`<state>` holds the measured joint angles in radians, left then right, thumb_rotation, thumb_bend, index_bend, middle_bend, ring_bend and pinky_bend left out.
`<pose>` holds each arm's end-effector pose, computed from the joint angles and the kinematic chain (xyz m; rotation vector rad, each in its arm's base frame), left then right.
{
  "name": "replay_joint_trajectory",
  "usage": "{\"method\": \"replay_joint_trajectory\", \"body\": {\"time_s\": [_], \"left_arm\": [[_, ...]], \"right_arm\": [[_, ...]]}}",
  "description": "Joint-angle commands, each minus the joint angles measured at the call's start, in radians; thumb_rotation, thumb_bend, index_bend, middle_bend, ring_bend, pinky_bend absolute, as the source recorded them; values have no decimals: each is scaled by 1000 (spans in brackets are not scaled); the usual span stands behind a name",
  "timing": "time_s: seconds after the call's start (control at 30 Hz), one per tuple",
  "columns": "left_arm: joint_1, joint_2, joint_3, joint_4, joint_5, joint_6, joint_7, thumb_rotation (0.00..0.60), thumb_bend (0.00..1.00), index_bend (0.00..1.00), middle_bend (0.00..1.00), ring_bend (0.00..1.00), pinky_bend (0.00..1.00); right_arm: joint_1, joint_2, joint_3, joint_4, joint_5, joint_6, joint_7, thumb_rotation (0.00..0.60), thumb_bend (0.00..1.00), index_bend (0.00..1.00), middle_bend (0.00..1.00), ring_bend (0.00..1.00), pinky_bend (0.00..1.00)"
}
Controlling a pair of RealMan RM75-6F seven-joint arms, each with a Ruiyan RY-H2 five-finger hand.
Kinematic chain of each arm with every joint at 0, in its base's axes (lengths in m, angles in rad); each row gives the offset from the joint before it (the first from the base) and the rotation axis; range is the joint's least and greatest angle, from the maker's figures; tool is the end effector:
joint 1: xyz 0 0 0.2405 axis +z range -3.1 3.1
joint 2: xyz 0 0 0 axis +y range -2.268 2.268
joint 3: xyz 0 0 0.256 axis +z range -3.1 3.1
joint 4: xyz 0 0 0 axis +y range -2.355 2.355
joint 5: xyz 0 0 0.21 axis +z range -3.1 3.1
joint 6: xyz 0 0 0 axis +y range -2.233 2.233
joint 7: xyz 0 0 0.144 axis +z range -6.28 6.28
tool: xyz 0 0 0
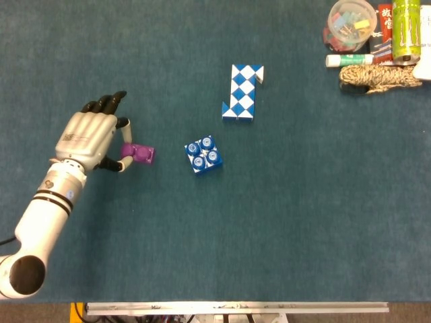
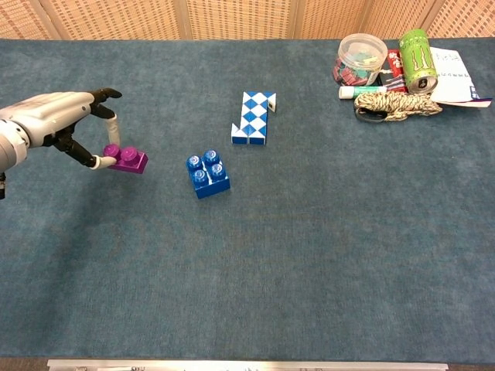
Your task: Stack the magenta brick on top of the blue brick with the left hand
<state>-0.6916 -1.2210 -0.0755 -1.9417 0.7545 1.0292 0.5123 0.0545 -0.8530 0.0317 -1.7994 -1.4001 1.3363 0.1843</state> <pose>-0.1799 0.2875 0.0490 -1.7732 -1.2052 -0.6452 -0.3169 -0.1631 0.2085 1.2991 -1.1618 0.8144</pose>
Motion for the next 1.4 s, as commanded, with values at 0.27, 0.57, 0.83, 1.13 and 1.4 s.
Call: {"method": "replay_joint_trajectory", "body": {"time_s": [0.27,0.57,0.83,1.13,1.4], "left_arm": [[-37,-6,-24,0,55,-75,-73,600,309,579,0,0,102],[-38,-7,-40,73,262,-179,-254,600,309,581,0,0,101],[-52,-40,-40,166,429,-229,-379,600,311,584,0,0,101],[-90,-133,-26,376,727,-194,-608,600,312,590,0,0,101],[-127,-165,10,496,880,-129,-748,600,313,587,0,0,102]], "right_arm": [[-1,5,2,6,0,-1,20,600,775,517,386,251,0],[-2,3,3,8,14,-4,16,600,776,517,386,250,0],[-18,1,8,10,48,10,10,600,776,517,386,251,0],[-43,-6,18,8,114,29,-15,600,776,516,386,251,0],[-41,-11,28,10,143,18,-29,600,776,517,386,251,0]]}}
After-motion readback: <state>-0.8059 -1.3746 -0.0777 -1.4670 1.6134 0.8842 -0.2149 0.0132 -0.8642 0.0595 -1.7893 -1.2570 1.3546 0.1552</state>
